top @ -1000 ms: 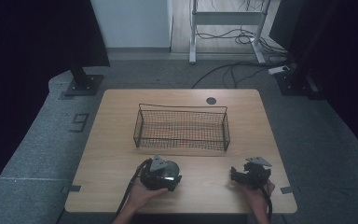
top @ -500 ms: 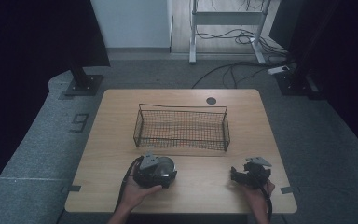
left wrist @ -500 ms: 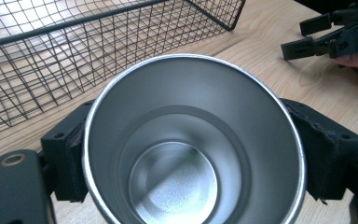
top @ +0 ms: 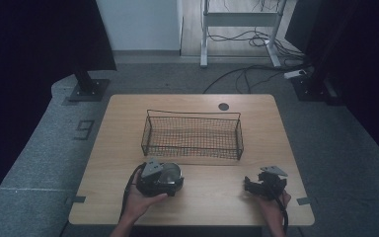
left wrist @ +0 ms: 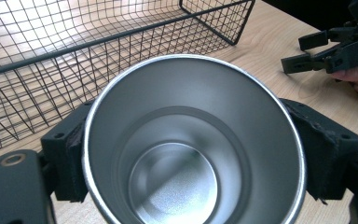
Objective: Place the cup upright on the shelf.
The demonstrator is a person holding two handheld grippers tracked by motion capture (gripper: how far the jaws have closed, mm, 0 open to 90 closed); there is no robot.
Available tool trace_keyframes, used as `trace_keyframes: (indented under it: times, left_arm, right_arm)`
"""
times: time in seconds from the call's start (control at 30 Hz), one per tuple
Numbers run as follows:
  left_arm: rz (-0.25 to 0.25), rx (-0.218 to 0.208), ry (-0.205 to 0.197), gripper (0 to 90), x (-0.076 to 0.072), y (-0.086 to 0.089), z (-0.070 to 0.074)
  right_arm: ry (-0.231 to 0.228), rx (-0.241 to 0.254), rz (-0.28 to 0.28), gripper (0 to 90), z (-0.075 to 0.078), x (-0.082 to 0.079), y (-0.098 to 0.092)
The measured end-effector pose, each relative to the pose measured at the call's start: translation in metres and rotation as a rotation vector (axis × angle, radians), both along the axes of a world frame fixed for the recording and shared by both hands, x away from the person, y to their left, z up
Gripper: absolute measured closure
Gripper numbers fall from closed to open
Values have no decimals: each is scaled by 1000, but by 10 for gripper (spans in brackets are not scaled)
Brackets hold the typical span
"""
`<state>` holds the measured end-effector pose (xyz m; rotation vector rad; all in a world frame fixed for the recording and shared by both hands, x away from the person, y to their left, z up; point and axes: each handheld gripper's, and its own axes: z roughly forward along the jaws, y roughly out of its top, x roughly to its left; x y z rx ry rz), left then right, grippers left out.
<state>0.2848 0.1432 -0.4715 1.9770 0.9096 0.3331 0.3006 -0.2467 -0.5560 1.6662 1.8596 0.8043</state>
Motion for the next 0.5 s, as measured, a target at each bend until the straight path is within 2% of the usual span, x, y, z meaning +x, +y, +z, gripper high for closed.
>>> trace_keyframes:
  times: [0.17,0.3,0.5]
  left_arm:
    - [-6,4,-8,143,1,1,3]
    - [-12,-12,-3,143,2,4,5]
    - [0,-13,-5,144,4,8,7]
  right_arm:
    - [0,0,0,33,0,0,0]
    - [0,0,0,33,0,0,0]
    - [0,0,0,33,0,0,0]
